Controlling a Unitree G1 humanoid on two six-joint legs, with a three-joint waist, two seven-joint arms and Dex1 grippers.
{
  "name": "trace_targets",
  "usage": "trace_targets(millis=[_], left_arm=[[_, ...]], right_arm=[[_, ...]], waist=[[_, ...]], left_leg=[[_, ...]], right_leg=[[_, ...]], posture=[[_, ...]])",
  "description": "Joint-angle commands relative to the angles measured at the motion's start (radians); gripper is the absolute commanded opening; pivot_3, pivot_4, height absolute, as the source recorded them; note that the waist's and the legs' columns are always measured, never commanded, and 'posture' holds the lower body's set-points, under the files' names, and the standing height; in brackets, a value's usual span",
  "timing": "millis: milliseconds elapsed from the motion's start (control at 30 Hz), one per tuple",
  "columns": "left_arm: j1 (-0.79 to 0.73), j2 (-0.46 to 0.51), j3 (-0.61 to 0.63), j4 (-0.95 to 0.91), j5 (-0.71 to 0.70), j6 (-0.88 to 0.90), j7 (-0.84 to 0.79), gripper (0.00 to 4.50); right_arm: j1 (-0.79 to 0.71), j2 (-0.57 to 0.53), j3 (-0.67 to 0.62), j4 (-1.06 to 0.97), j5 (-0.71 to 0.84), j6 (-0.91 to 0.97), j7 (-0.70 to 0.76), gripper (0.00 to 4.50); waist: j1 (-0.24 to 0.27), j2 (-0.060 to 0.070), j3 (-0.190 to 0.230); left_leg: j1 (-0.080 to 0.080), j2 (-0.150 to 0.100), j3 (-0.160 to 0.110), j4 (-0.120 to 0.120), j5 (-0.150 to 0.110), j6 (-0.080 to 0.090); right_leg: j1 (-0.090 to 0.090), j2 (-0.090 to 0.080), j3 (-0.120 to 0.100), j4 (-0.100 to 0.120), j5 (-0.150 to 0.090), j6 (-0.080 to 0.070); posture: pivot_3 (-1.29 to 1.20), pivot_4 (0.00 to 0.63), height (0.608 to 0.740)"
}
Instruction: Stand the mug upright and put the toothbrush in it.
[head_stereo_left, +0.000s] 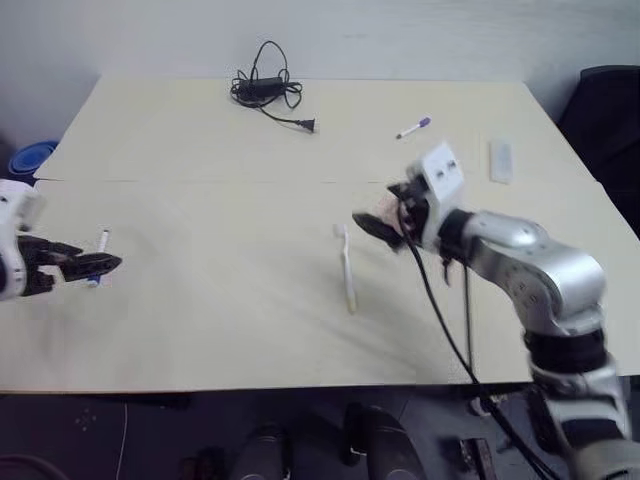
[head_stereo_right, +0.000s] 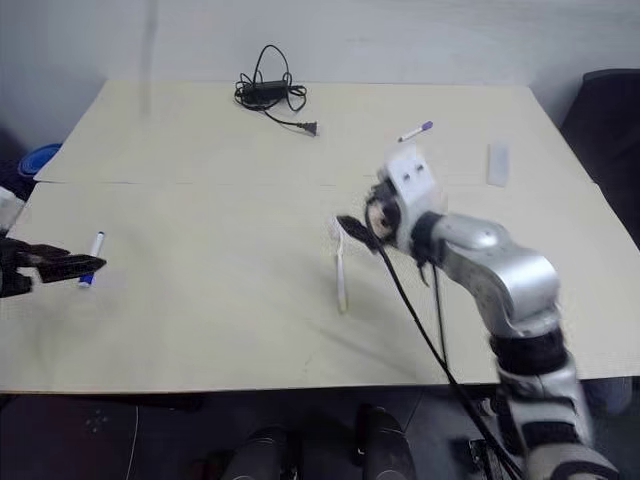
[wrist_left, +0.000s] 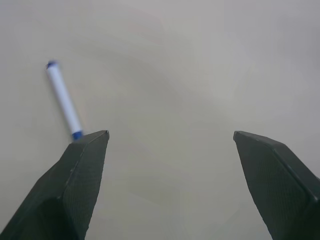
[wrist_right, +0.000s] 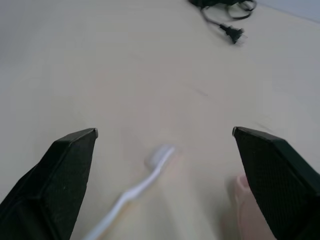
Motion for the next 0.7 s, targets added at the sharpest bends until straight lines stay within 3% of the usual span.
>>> trace_targets(millis=[33,300,700], left_arm=[[-0.01,0.025,-0.002,-0.038,-0.064,-0.1,-0.092,4.23],[-0.234,-0.046,-0.196,-0.081,-0.152,-0.149,-0.082,4.23],[-0.374,-0.127,-0.355,-0.087,-0.153,-0.195,-0.067,4.23]], right_arm=[[-0.105,0.132,-0.062,0.131,-0.054,0.072,-0.17,4.5],[-0.318,0.352,-0.182,0.449,-0.209,0.041,-0.484,4.5],[-0.39,0.347,-0.316,0.675,-0.295,0.002,-0.633,4.5]], waist=[[0.001,0.001,0.001],[-0.004,0.002,0.001],[-0.012,0.002,0.001]], left_leg=[[0.0,0.0,0.0,0.0,0.0,-0.001],[-0.001,-0.002,-0.001,-0.001,0.002,-0.001],[0.0,-0.001,0.0,-0.004,0.002,-0.001]], right_leg=[[0.0,0.0,0.0,0.001,0.0,-0.001],[-0.002,0.004,0.0,0.004,-0.001,-0.001],[-0.002,0.007,0.004,0.004,-0.002,0.001]], posture=[[0.0,0.15,0.74],[0.0,0.15,0.74],[0.0,0.15,0.74]])
